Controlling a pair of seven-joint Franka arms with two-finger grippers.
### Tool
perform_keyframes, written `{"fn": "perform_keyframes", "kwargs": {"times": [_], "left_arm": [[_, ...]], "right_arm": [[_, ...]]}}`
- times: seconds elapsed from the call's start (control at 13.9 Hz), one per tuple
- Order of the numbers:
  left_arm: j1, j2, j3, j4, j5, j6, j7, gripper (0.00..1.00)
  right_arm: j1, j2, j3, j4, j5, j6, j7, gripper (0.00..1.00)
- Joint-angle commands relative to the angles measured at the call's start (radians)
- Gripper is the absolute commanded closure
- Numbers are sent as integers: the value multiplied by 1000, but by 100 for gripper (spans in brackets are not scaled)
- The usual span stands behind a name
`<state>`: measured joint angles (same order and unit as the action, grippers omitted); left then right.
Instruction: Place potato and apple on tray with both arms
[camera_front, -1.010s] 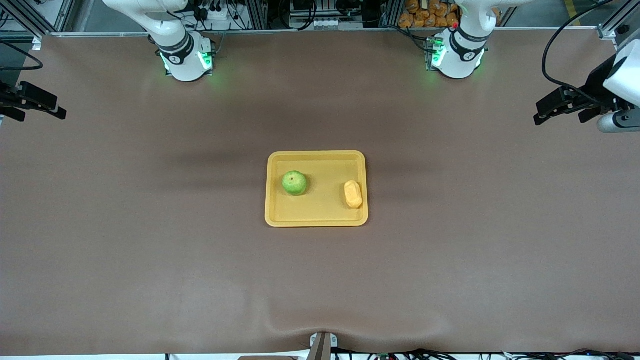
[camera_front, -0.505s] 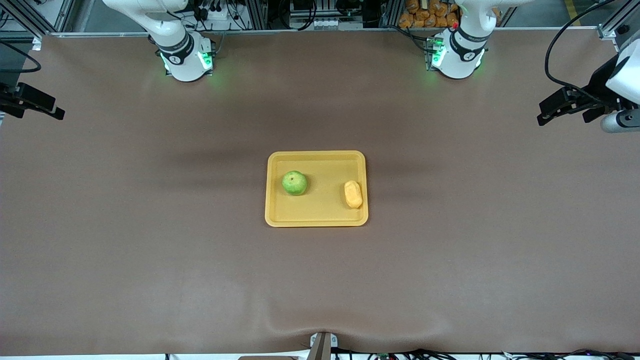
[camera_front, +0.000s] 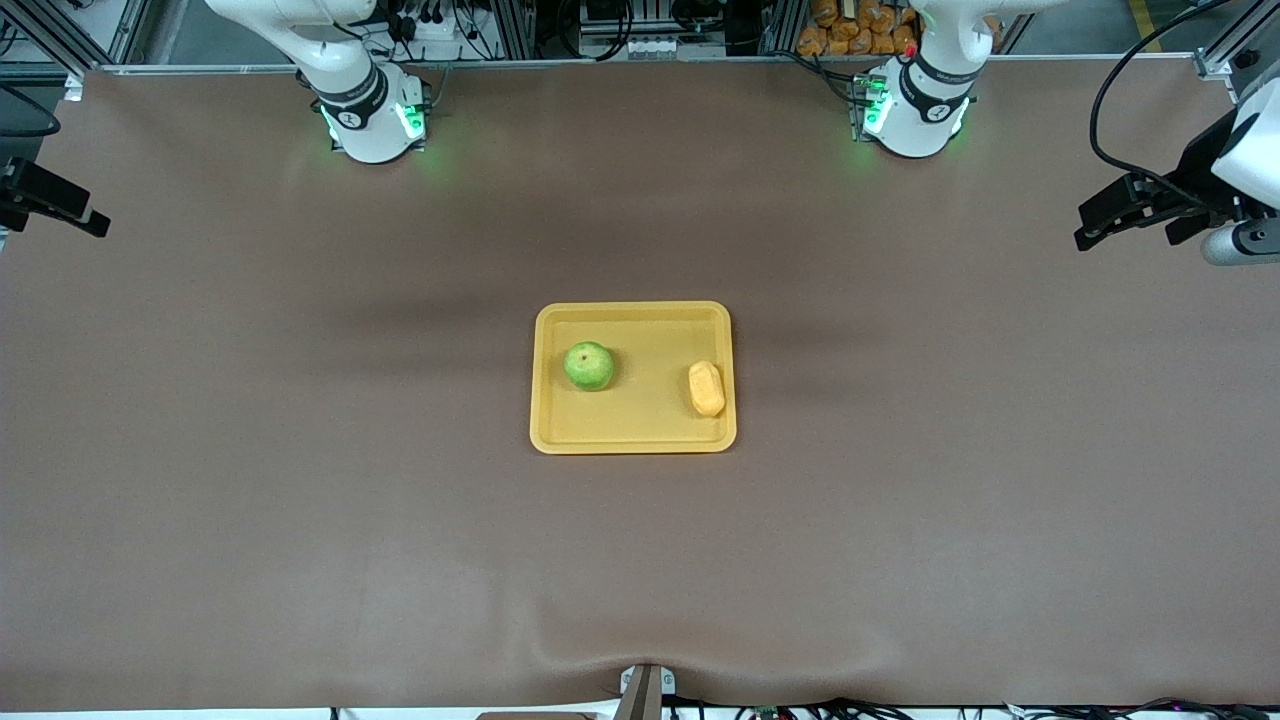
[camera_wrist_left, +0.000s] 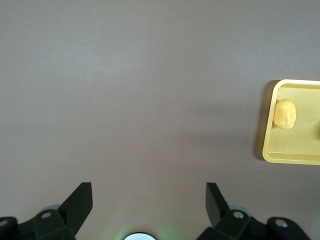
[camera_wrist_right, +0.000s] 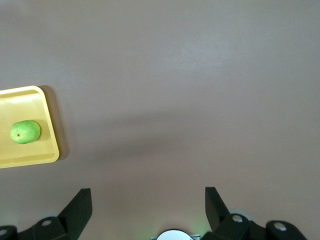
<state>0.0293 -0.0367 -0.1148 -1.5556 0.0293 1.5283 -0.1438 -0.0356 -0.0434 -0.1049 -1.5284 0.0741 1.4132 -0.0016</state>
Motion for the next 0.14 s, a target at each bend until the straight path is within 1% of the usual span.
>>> {"fn": "perform_keyframes", "kwargs": {"times": [0.0,0.07], "left_arm": [[7,1,-5,14,20,-19,6,0],[7,1,-5,14,20,-20,6,0]], "right_arm": [[-13,5,4,16,-17,-14,12,0],[-17,3,4,16,-19,-16,11,0]]}}
